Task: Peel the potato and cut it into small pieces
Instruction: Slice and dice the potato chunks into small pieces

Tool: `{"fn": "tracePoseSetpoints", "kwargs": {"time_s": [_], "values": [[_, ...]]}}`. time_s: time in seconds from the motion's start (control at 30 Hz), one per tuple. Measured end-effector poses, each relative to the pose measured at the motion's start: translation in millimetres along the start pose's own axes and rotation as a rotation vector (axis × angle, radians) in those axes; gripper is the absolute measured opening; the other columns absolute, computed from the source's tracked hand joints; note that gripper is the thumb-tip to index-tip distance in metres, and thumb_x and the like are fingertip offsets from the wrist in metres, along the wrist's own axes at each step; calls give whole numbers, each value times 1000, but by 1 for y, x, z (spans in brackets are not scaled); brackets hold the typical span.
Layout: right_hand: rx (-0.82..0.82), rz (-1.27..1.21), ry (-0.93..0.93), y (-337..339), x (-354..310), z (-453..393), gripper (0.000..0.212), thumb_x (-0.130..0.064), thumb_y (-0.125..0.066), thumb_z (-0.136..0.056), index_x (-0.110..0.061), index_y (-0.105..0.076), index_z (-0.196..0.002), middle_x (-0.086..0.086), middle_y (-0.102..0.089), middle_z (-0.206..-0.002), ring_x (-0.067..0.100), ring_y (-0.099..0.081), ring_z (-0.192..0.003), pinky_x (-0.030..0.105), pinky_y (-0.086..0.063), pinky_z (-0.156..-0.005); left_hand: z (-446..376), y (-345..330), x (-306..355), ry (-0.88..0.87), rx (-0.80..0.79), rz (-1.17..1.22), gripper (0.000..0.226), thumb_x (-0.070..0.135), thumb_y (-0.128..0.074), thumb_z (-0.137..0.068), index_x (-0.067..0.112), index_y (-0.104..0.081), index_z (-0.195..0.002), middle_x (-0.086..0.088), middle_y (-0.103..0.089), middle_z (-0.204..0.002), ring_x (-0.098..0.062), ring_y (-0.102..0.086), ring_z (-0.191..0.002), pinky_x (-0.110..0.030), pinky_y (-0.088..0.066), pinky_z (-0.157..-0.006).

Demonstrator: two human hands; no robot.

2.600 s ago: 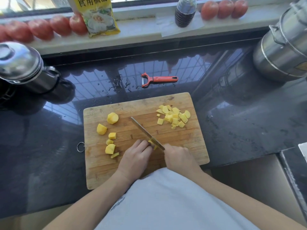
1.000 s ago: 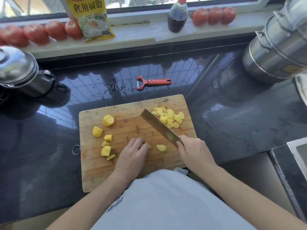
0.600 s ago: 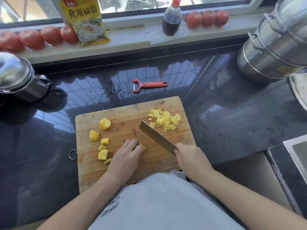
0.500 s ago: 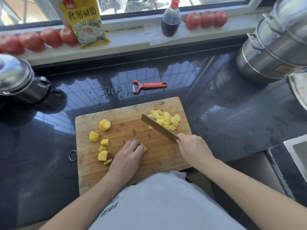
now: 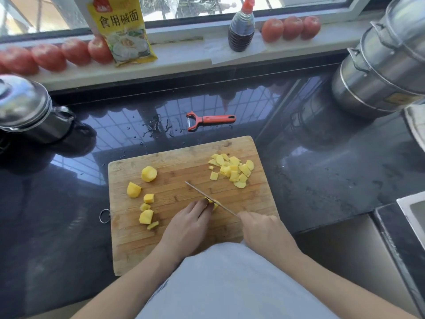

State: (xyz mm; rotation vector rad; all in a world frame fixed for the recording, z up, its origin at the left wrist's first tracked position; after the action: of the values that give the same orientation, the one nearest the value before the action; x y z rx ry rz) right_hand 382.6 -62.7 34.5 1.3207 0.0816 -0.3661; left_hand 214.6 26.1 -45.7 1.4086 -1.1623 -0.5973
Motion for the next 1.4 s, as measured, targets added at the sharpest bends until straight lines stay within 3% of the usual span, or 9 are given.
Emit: {"fn": "tracePoseSetpoints", "kwargs": {"time_s": [0.17, 0.4, 0.5, 0.6, 0.73, 0.87, 0.97, 1.17, 1.4], "values": [[-50, 115, 25, -6, -3, 1, 55, -12, -80, -57, -25, -28, -71, -5, -46, -50, 23, -48, -35, 28, -7, -39, -2, 4, 1, 27, 22, -1, 28, 3, -57, -97, -1, -67, -123, -18, -66, -120, -35, -64, -101, -41, -55, -89], [-63, 115, 12, -7, 5, 12, 54, -4, -77, -56, -25, -29, -68, -5, -47, -47, 23, -48, -33, 26, -18, -37, -4, 15, 6, 15, 85, -7, 29, 3, -68, -94, -5, -68, -122, -16, -66, -106, -32, -65, -93, -39, -57, -82], [-116, 95, -17, -11, 1, 7, 28, -5, -58, -81, -21, -36, -76, 1, -63, -68, 31, -63, -59, 35, -38, -47, -5, 16, 7, 24, 90, -11, 29, 3, -67, -95, -5, -67, -123, -15, -65, -106, -31, -65, -93, -38, -57, -82], [-187, 2, -61, -23, -7, -14, 15, -9, -40, -97, -20, -39, -87, 7, -68, -91, 38, -66, -82, 38, -38, -58, -3, 14, 5, 28, 77, 1, 31, 3, -63, -97, -3, -66, -126, -13, -64, -109, -30, -65, -96, -37, -56, -86], [-59, -62, -39, -16, -15, -27, 14, -14, -43, -100, -17, -52, -89, 6, -69, -85, 37, -66, -77, 39, -44, -56, 0, 11, 4, 62, 58, 35, 34, 6, -59, -98, -1, -63, -131, -12, -63, -115, -29, -64, -103, -36, -56, -91], [53, -75, 6, -1, -9, -8, 16, -7, -68, -86, -14, -58, -75, -2, -59, -58, 28, -58, -50, 29, -25, -46, 3, 12, 6, 79, 55, 39, 38, 11, -65, -95, -3, -63, -131, -17, -65, -120, -31, -65, -106, -38, -59, -89], [46, -76, 5, 1, -3, 1, 25, -2, -74, -76, -15, -54, -68, -5, -51, -50, 27, -51, -41, 27, -25, -41, 3, 10, 7, 43, 45, 16, 36, 12, -58, -99, -4, -63, -131, -18, -64, -121, -33, -65, -107, -40, -58, -91], [-32, -3, -13, -7, 0, 5, 14, -11, -56, -91, -17, -54, -78, 0, -61, -64, 34, -61, -59, 43, -47, -49, 4, 0, 4, 38, 15, 17, 37, 12, -44, -104, -5, -61, -133, -19, -63, -125, -35, -62, -112, -43, -55, -95], [-101, -31, -53, -2, -3, 6, 14, -18, -45, -98, -18, -57, -93, 0, -67, -80, 35, -64, -76, 41, -44, -58, 4, 5, 3, 58, 31, 32, 37, 12, -50, -102, -5, -61, -133, -18, -63, -124, -34, -63, -111, -42, -56, -95]]}}
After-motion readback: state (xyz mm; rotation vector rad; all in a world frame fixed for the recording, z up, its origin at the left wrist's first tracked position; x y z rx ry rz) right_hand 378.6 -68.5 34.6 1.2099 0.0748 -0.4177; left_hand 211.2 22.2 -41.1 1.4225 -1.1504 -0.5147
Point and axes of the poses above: each hand's wrist, its own z-axis away from the middle knuckle, its own y-axis out of the back of the hand, x = y × z, the point moved 4 cm from there along -z, towards the middle knuckle
